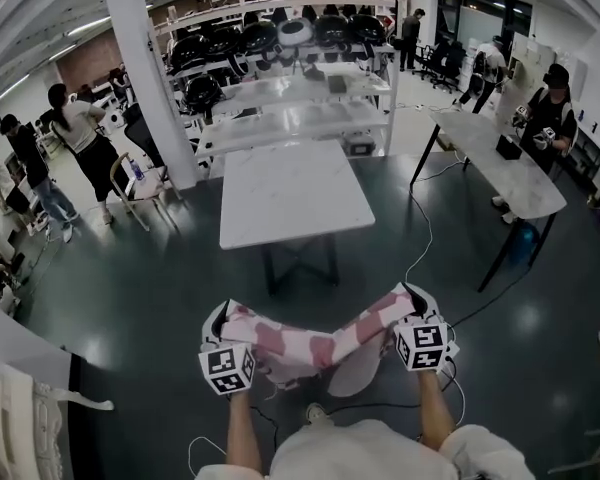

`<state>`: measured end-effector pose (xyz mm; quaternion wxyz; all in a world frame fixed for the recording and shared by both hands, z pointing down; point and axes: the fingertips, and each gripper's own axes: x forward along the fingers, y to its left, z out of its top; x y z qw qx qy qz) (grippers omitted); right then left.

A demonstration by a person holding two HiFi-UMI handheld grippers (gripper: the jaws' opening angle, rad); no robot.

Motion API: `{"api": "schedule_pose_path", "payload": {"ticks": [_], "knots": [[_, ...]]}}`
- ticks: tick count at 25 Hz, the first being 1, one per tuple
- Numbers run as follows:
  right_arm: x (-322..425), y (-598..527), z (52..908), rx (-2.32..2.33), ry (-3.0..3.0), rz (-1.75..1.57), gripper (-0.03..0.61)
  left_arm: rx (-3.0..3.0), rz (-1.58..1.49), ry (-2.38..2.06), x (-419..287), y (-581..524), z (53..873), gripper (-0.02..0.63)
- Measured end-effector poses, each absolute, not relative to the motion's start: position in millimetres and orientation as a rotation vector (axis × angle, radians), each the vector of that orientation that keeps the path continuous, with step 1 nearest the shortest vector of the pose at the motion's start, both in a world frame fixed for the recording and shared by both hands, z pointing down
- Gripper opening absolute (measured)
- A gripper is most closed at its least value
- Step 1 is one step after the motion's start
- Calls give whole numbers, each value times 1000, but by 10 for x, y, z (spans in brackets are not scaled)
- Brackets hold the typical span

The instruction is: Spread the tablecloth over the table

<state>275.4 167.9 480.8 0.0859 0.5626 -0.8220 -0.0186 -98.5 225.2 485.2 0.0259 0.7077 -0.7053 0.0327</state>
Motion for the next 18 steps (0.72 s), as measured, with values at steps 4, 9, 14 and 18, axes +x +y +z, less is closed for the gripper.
{"api": "schedule_pose_path", "payload": {"ticks": [4,9,14,18], "knots": [[2510,1306,4736,1695,-2443,-76,14,2207,87,-2182,-1276,1859,4773,26],[2203,937,4639,1700,-2446,-116,14,2220,70,-2199,-1606,1489,4677,26],[1990,571,4579,1701,-2456,-142,14,2225,68,-2210,-1812,1135,4646,26],[1896,344,4575,1694,-2457,-160,14,2217,64,-2221,-1924,922,4667,26]]}}
